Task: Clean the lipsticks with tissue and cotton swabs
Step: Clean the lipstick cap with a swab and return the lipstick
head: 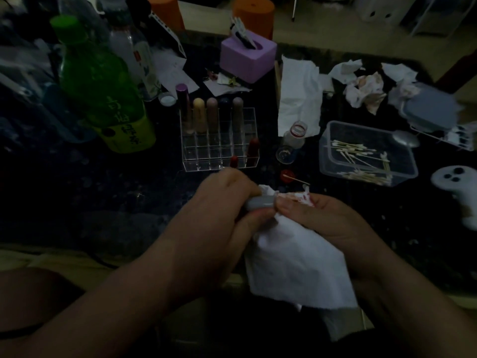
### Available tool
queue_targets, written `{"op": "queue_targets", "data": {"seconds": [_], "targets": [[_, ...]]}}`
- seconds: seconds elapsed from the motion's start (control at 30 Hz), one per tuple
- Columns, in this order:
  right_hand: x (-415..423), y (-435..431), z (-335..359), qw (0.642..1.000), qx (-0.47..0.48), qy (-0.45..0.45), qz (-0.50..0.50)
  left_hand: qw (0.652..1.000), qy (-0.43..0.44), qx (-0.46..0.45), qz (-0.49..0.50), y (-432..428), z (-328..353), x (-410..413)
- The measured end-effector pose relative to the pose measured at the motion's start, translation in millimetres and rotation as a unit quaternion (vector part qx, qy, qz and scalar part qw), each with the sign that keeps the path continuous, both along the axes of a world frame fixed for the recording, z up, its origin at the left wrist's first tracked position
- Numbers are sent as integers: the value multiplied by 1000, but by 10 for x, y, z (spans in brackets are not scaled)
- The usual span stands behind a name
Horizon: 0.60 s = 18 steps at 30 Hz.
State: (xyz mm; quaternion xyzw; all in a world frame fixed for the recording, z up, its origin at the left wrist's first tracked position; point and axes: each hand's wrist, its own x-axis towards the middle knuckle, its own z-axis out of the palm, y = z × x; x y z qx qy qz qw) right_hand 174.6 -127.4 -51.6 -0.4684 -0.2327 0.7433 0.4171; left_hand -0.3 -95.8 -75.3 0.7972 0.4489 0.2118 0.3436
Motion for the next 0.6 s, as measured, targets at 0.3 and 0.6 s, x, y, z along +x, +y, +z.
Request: {"op": "queue_targets", "data": {"seconds": [0.3,0.6], "targets": [[195,65,17,999,-6,43,-21,787,-415,-441,115,-76,129,-75],[249,21,-57,993,61,-77,-70,885,-373,-248,129,-129,57,-248]]}}
